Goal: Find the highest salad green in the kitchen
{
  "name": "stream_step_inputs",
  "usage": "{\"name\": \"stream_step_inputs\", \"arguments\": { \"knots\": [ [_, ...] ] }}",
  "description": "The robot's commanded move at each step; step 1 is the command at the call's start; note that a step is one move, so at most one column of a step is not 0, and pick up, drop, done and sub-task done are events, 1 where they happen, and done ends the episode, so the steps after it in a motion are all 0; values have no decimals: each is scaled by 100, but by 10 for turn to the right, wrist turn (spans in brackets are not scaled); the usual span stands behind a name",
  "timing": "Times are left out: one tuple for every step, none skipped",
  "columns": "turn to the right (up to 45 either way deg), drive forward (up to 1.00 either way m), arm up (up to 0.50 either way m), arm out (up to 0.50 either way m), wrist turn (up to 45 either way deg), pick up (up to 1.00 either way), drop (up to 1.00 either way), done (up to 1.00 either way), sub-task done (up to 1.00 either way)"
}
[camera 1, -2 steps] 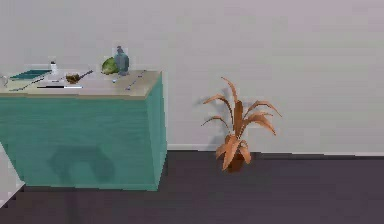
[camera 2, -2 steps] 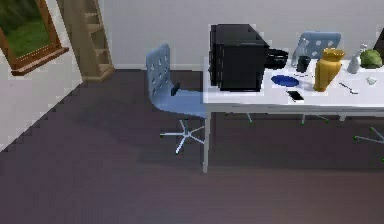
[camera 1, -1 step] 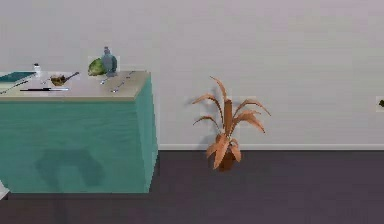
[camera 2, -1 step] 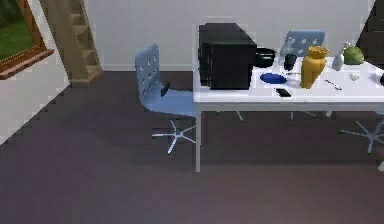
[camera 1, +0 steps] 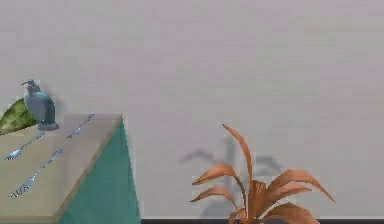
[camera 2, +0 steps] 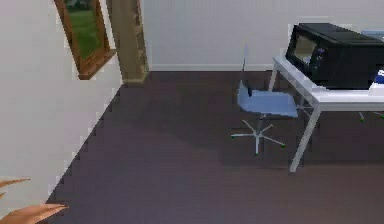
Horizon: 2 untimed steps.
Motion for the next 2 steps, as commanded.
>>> {"name": "stream_step_inputs", "arguments": {
  "knots": [
    [-390,0,0,0,0,0,0,0,0],
    [0,100,0,0,0,0,0,0,0]
  ]
}}
